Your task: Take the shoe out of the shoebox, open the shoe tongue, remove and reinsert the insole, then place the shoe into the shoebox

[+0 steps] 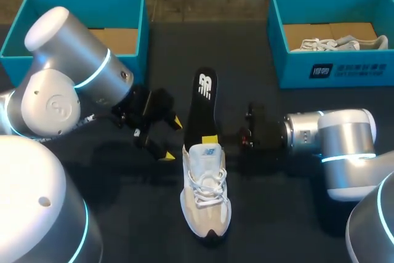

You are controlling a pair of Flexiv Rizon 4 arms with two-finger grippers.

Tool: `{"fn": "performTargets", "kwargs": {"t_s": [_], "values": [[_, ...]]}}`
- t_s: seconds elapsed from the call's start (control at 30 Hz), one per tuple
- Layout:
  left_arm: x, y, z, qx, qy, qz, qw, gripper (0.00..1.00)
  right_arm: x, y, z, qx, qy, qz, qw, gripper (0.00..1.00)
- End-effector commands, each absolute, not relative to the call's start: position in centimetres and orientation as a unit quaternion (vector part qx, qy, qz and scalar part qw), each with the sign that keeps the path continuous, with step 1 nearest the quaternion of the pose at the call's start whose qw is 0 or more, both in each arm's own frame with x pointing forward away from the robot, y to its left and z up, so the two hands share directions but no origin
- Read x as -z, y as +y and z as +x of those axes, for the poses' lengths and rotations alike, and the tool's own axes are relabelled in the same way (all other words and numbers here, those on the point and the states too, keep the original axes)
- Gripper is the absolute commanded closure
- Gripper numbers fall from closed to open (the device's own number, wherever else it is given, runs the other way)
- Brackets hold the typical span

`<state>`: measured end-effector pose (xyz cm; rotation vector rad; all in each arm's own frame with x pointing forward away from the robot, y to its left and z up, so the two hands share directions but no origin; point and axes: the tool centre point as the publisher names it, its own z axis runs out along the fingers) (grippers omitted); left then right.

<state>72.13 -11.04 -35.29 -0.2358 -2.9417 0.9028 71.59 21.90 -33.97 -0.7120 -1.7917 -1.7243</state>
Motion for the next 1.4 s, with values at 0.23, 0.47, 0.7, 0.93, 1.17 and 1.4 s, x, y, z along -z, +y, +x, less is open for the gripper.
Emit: {"fn": "performTargets", "kwargs": {"t_s": [0.23,0.47,0.7,0.93,1.17,1.4], "values": [[35.6,-11.0,72.0,-0.285,-0.955,-0.073,0.025,0.0,32.7,22.7,71.8,0.635,-0.682,-0.244,0.268,0.71],[35.9,-10.7,72.0,-0.283,-0.956,-0.066,0.024,0.0,31.9,23.2,72.4,0.63,-0.69,-0.236,0.266,0.71],[36.0,-10.6,71.9,-0.283,-0.957,-0.061,0.023,0.0,31.2,23.1,72.7,0.632,-0.691,-0.231,0.262,0.73],[36.1,-10.6,72.0,-0.282,-0.957,-0.058,0.02,0.0,30.6,22.9,73.9,0.649,-0.678,-0.232,0.255,0.77],[36.1,-10.6,72.0,-0.281,-0.958,-0.056,0.017,0.0,30.3,23.5,74.4,0.663,-0.665,-0.229,0.256,1.0],[36.1,-10.6,72.0,-0.28,-0.958,-0.055,0.017,0.0,31.1,23.7,73.7,0.657,-0.665,-0.235,0.267,1.0]]}}
